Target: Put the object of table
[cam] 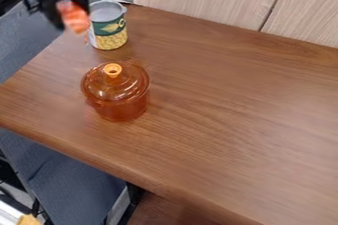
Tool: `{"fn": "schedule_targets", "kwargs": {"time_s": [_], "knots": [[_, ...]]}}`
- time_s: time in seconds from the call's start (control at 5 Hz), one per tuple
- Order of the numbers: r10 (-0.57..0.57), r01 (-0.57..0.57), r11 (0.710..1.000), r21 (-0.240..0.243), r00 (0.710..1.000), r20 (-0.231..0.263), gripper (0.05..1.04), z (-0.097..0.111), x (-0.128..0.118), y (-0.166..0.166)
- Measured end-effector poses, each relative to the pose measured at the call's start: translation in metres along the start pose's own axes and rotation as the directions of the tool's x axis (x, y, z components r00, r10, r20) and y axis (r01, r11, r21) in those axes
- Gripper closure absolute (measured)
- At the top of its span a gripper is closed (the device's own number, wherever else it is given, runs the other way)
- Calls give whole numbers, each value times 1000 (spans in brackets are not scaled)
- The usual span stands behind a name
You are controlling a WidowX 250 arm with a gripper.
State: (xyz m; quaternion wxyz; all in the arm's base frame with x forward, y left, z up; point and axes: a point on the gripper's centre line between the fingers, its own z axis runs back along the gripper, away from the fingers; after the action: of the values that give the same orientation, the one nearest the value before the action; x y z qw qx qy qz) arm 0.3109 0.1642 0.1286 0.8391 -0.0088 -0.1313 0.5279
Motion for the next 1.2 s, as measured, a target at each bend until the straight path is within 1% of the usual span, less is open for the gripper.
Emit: {"fn": "schedule_targets", "kwargs": {"time_s": [0.2, 0.4, 0.6, 0.8, 1.0, 1.2], "knots": [[-247, 245, 967, -76, 969, -20, 495, 15, -33, -35], [-441, 436, 894, -109, 897, -26, 495, 19, -69, -50], [-597, 586, 800, -129, 800, -63, 495, 12, -114, -61], [-677, 667, 734, -129, 734, -52, 495, 10, -139, -61], [-736, 726, 676, -126, 674, -66, 495, -3, -164, -56], [-787, 780, 617, -107, 615, -55, 495, -17, -183, -48]]}}
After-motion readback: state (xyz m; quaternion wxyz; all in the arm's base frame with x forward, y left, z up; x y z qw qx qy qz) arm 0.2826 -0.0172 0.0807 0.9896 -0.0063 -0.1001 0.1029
